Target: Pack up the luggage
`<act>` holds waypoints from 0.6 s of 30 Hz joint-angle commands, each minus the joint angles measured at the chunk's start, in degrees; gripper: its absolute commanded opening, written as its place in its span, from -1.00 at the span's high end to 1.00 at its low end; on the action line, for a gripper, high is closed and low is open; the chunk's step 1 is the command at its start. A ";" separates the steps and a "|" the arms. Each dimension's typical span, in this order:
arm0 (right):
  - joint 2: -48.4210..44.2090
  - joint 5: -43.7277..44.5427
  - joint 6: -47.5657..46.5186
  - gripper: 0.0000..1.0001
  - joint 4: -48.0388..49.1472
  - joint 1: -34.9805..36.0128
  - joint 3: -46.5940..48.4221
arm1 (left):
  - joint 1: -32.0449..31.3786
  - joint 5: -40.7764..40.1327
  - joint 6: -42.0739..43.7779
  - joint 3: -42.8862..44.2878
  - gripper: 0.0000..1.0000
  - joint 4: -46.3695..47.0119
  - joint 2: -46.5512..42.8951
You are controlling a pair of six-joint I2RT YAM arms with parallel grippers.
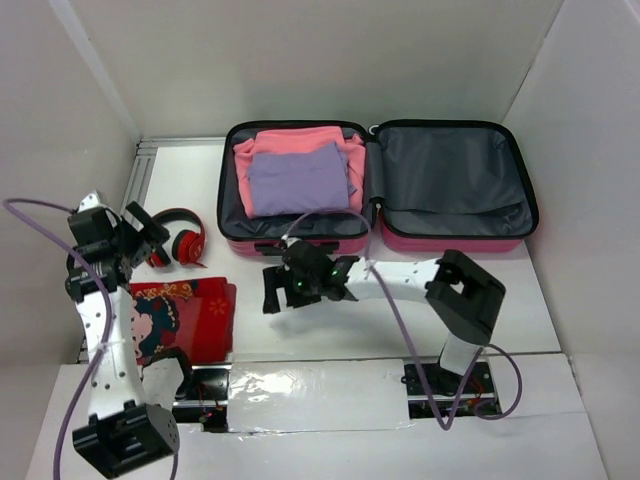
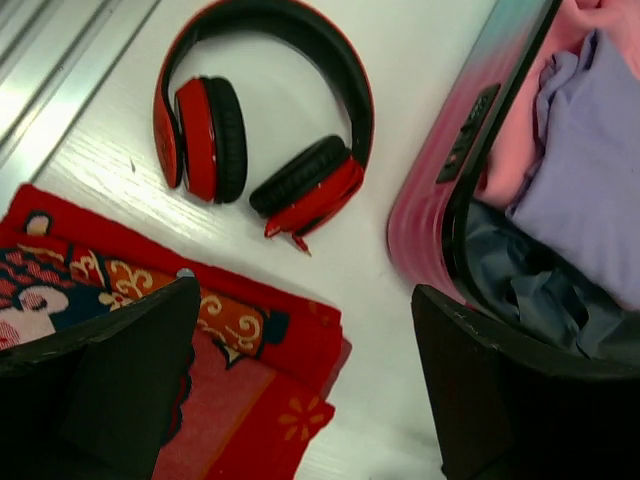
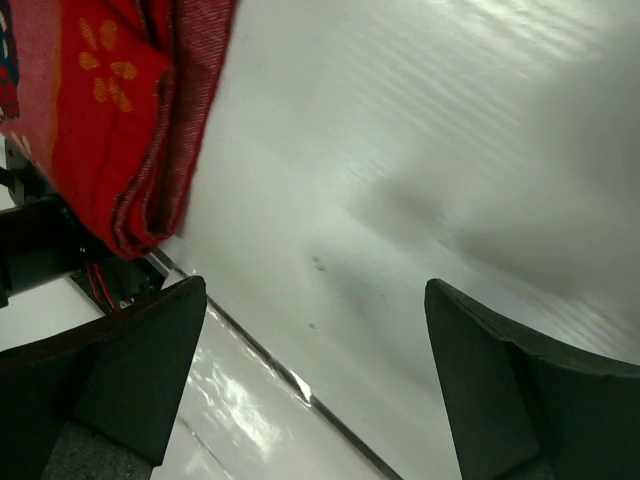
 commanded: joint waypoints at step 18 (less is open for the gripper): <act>31.03 8.67 16.20 -0.82 21.79 8.91 20.97 | 0.99 -0.82 -1.50 -5.24 -0.99 1.73 -10.07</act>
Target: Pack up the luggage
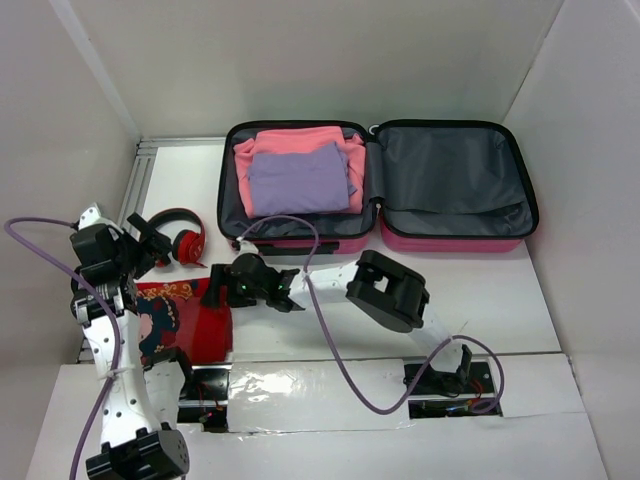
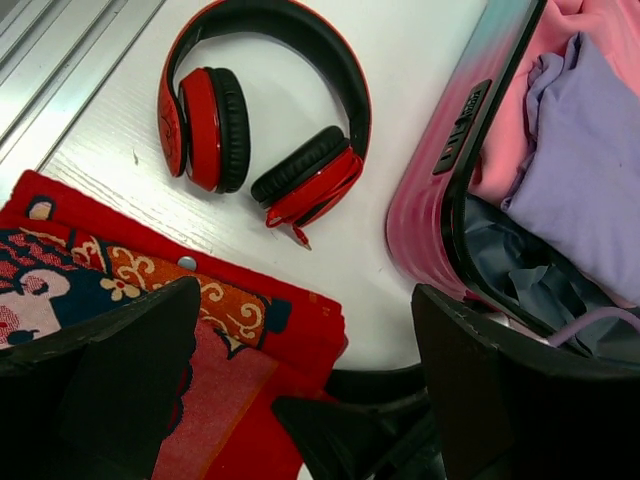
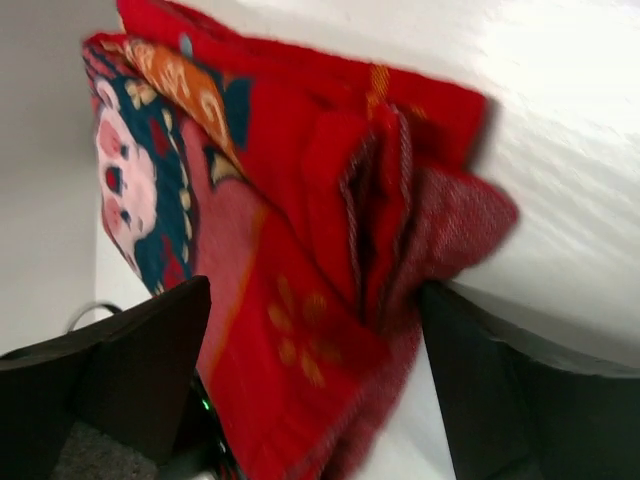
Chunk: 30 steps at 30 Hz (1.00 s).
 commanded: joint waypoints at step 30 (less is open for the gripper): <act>-42.58 7.48 -11.34 1.00 -31.88 -21.99 -42.65 | -25.67 15.75 -8.20 -14.07 -0.99 14.30 1.25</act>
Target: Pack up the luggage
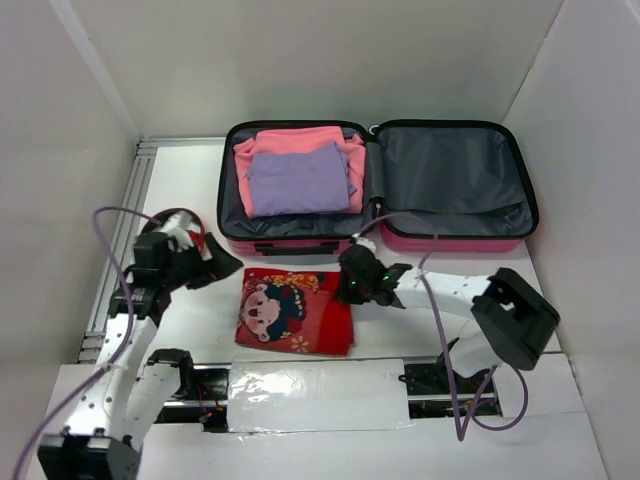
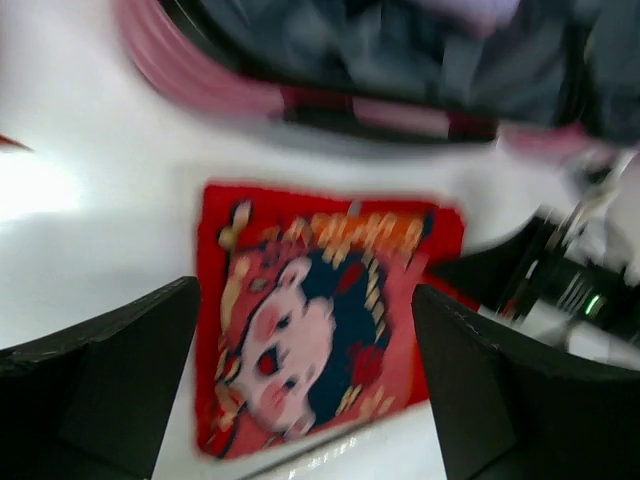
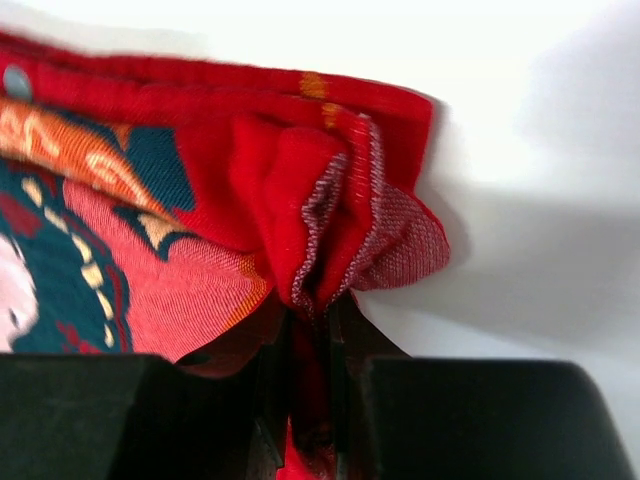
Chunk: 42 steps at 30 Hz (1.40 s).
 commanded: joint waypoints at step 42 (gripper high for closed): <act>-7.67 -13.50 -17.77 1.00 -11.87 -8.52 12.79 | -46.65 -35.95 -20.58 -7.78 1.00 13.70 17.28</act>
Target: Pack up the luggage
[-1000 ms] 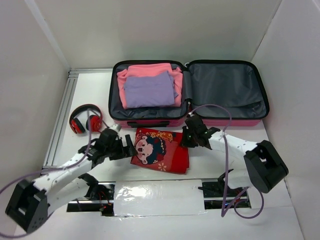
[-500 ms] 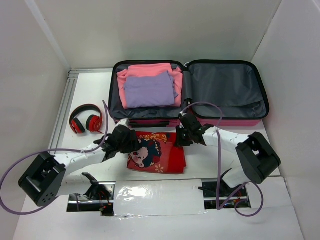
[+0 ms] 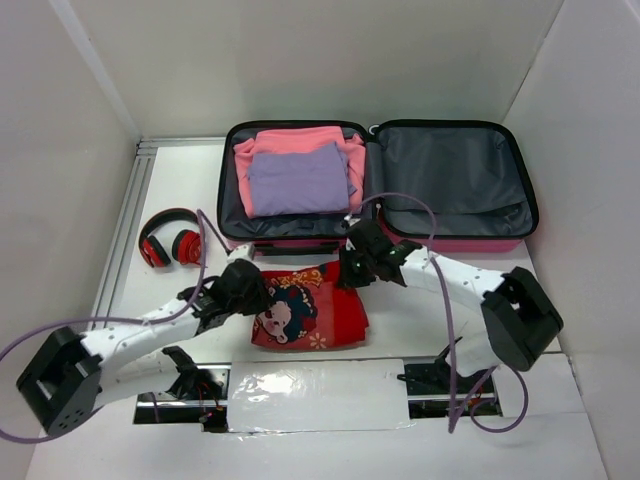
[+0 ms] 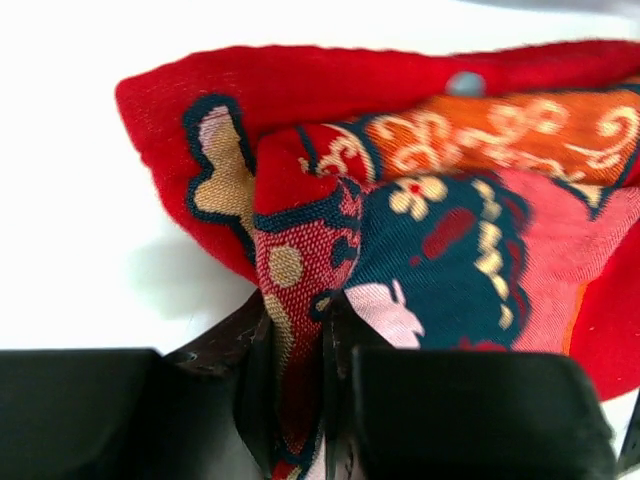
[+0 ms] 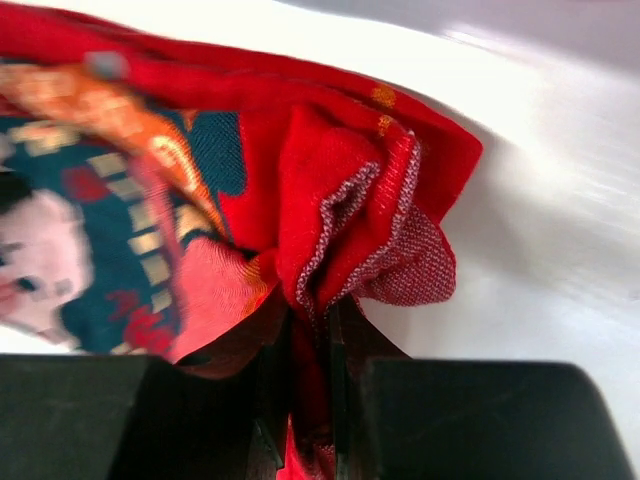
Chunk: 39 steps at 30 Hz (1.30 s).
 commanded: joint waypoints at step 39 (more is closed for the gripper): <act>58.93 -13.78 -9.92 0.97 -2.83 -28.06 87.37 | 37.10 14.04 19.74 82.16 1.00 -1.07 61.22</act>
